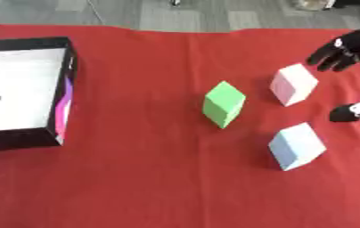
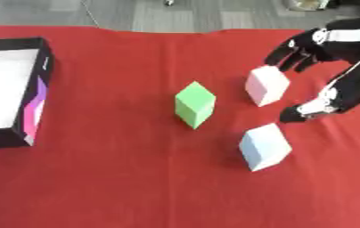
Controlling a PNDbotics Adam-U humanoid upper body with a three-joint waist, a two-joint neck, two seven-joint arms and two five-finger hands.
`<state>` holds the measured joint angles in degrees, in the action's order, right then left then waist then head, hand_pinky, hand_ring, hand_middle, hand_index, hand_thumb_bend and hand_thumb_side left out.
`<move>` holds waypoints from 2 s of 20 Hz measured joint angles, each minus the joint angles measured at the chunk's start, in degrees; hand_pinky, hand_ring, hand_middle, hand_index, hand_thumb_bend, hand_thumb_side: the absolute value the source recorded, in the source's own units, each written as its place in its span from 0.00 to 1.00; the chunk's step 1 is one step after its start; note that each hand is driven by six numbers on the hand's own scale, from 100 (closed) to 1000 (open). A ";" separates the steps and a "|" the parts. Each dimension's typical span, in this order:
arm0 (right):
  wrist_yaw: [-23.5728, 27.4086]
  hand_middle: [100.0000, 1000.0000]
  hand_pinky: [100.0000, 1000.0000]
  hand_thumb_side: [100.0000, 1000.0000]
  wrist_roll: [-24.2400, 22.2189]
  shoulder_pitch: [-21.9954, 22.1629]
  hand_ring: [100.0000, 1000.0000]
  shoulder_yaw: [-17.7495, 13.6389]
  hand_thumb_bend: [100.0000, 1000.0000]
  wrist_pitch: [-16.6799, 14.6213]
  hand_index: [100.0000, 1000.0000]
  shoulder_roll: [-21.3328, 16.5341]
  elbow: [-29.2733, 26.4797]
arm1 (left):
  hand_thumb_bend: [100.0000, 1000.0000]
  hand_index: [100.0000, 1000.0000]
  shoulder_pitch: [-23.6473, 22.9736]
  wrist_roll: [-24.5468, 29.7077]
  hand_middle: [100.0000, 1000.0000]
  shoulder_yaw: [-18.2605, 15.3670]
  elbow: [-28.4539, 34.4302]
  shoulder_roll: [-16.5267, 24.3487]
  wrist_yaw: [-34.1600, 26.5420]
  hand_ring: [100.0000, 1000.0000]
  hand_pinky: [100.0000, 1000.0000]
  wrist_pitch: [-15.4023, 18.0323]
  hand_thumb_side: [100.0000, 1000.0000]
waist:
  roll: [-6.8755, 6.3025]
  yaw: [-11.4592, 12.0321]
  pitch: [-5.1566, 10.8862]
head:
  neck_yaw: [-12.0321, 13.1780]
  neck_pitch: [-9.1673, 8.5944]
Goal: Pick up the objects with one hand, pass them to the other hand, and then place them into the box on the other side of the table.
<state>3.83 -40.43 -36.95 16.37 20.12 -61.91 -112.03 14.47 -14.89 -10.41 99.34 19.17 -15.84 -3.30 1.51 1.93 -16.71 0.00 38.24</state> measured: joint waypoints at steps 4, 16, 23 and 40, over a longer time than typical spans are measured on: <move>-2.51 0.85 0.90 0.08 -2.00 1.24 0.87 0.33 0.57 -2.27 0.84 -0.56 -1.01 | 0.17 0.61 -0.24 0.00 0.68 0.00 0.00 0.44 0.00 1.00 0.69 -0.01 0.84 | 0.00 -0.14 0.00 | 0.25 0.46; -10.82 0.84 0.91 0.07 -3.09 1.66 0.86 4.43 0.56 -7.32 0.86 1.67 0.28 | 0.16 0.61 -0.31 0.08 0.68 0.00 0.00 0.45 0.00 1.00 0.69 -0.09 0.84 | 0.00 -0.12 0.00 | 0.09 0.89; -19.23 0.84 0.92 0.08 -0.82 1.69 0.85 6.10 0.55 -9.81 0.87 4.69 3.02 | 0.16 0.61 -0.32 0.16 0.68 0.00 0.01 0.45 0.00 1.00 0.69 -0.18 0.84 | 0.00 -0.13 0.00 | -0.15 0.95; -23.76 0.81 0.91 0.10 -1.16 1.13 0.83 9.18 0.56 -12.97 0.86 8.55 9.23 | 0.15 0.61 -0.31 0.35 0.68 0.02 0.02 0.45 0.00 1.00 0.69 -0.37 0.85 | 0.00 0.22 0.00 | -0.65 1.35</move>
<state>-19.93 -41.59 -35.82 25.55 7.15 -53.37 -102.81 14.16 -14.54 -10.38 99.36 19.62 -15.84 -3.66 1.51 2.15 -16.71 -0.65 39.58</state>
